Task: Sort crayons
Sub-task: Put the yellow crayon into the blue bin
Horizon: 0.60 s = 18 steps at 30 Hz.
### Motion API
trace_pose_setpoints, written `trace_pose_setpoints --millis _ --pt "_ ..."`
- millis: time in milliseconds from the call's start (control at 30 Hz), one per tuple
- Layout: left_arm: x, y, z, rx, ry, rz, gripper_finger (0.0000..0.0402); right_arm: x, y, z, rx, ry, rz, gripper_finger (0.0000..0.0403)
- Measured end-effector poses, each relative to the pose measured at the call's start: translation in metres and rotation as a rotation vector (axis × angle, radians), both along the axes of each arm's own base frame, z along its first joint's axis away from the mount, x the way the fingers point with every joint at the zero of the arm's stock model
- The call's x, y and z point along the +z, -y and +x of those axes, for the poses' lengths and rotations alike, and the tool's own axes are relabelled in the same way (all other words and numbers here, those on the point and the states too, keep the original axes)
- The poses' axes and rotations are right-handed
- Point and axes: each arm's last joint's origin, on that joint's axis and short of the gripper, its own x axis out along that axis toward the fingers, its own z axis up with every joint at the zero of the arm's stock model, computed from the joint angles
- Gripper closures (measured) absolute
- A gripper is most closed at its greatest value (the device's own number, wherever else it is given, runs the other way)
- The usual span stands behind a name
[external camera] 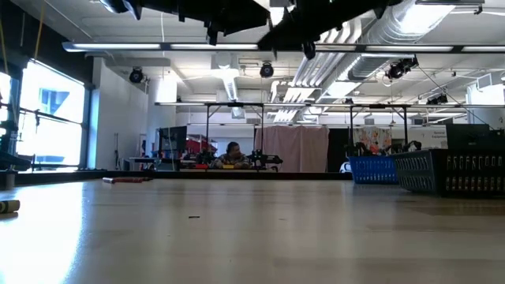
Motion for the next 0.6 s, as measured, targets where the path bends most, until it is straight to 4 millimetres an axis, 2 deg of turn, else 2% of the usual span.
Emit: trace_pose_setpoints --millis 133,267,333,433,600 --pt "-0.002 -0.001 0.0 0.017 -0.018 -0.013 0.0292 0.012 0.024 -0.011 -0.131 -0.209 -0.07 0.0395" --pt "-0.005 -0.002 -0.001 0.022 -0.052 -0.018 0.0281 0.007 0.066 -0.043 -0.334 -0.519 -0.075 0.0395" --pt "-0.007 -0.002 -0.001 0.023 -0.063 -0.029 0.028 -0.002 0.091 -0.066 -0.432 -0.638 0.032 0.0395" --pt "-0.01 -0.002 -0.001 0.025 -0.09 -0.042 0.0281 -0.027 0.12 -0.102 -0.522 -0.75 0.217 0.0396" --pt "-0.011 -0.002 -0.002 0.028 -0.106 -0.043 0.0281 -0.061 0.149 -0.139 -0.639 -0.759 0.331 0.0396"
